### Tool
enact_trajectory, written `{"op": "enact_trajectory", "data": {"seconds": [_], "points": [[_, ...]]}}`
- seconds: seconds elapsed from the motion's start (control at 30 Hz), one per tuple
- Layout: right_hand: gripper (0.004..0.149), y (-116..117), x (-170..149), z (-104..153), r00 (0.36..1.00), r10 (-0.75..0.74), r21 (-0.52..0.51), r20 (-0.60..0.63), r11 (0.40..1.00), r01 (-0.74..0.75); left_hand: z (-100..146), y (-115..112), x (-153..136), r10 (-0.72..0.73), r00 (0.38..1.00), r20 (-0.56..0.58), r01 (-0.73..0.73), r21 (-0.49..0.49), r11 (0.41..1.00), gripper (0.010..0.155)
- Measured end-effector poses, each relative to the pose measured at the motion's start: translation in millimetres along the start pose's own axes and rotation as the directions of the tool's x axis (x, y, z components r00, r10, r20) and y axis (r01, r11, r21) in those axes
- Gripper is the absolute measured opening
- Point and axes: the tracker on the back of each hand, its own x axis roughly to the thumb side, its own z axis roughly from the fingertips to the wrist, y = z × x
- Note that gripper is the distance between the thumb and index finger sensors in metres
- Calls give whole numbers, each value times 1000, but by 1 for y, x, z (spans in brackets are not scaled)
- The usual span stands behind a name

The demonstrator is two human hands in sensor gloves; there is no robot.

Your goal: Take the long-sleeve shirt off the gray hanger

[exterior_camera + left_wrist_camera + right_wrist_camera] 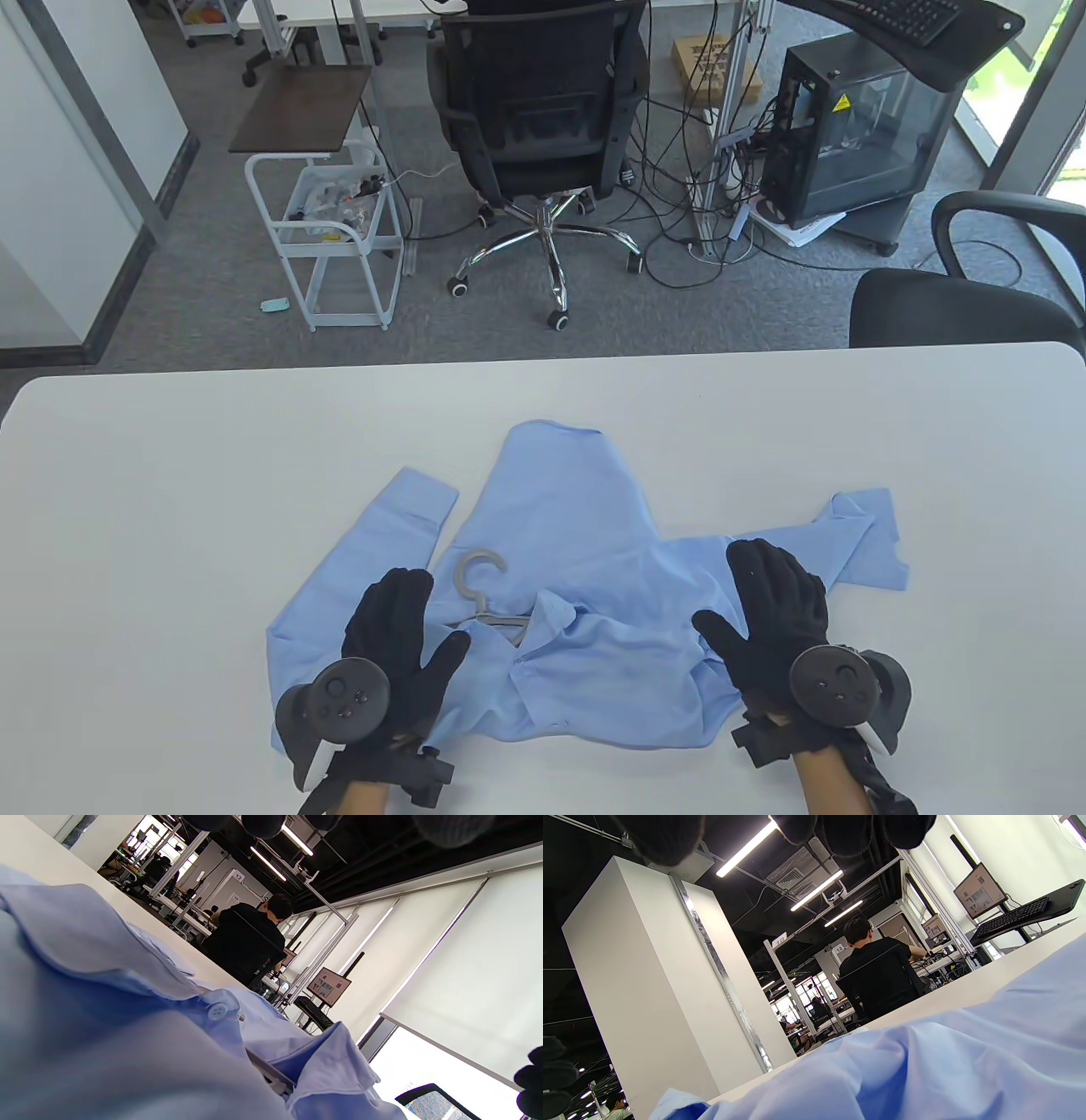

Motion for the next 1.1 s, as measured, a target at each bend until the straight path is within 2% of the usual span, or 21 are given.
{"op": "enact_trajectory", "data": {"seconds": [0.33,1.1], "points": [[81,1,0,1,1000,2,11,-4,1000,-2,0,-1,1,3,1000,5,-3,5,1000,88],[80,5,0,0,1000,19,36,-3,999,-18,-1,-2,-3,-6,1000,-13,6,-7,1000,82]]}}
